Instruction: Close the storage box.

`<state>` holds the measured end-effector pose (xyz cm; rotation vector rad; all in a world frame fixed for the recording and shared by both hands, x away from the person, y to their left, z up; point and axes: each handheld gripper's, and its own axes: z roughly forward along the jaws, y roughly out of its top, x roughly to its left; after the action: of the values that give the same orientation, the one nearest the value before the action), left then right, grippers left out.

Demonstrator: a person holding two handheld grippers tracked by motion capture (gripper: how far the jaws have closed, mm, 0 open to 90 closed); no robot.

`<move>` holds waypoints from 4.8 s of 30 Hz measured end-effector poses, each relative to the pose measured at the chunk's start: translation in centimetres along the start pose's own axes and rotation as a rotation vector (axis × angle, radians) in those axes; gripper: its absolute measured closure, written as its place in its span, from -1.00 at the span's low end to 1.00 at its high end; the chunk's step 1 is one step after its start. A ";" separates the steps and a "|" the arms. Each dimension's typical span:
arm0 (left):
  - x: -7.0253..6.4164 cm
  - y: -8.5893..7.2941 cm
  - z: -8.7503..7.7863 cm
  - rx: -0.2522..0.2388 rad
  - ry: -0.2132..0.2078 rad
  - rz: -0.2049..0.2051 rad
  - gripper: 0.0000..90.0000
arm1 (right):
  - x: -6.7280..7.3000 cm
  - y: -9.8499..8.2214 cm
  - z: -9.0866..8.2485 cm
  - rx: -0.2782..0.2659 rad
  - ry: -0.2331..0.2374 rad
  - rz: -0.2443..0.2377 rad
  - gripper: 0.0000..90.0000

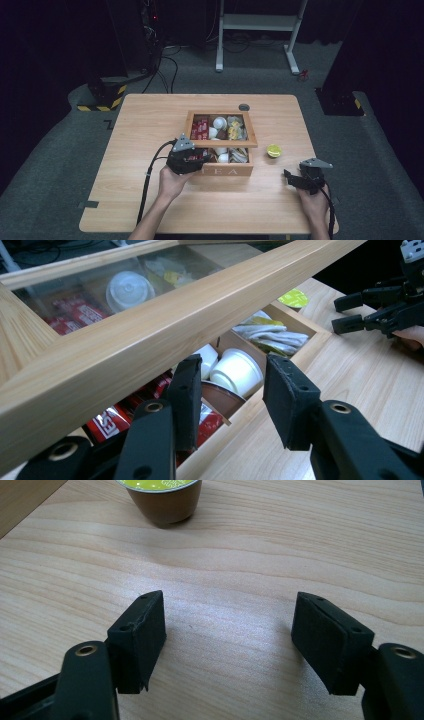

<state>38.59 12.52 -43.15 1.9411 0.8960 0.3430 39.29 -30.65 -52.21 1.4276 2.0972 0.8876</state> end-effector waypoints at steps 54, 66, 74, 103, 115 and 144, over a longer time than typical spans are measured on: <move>-0.7 -5.4 0.1 0.055 -0.013 -0.022 0.33 | 0.0 0.0 0.0 0.000 -0.001 0.001 -0.34; -0.1 -6.1 -2.1 0.045 0.023 -0.017 0.15 | 0.0 0.0 0.0 0.000 -0.002 0.002 -0.34; 1.1 -5.9 -3.9 -0.001 0.051 -0.044 0.11 | 0.0 0.0 0.0 0.000 -0.002 0.002 -0.34; 5.9 -6.4 -9.2 -0.090 0.169 -0.141 0.01 | 0.0 0.0 0.0 0.000 -0.002 0.003 -0.34; 7.5 -7.0 -10.2 -0.083 0.258 -0.161 -0.02 | 0.0 0.0 0.0 0.000 -0.002 0.003 -0.34; 9.6 -9.3 -7.0 0.057 0.380 -0.162 -0.12 | 0.0 0.0 0.0 0.000 -0.002 0.003 -0.34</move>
<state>37.17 26.55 -48.48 1.8702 1.3125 0.6088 39.25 -30.62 -52.21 1.4313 2.0946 0.8866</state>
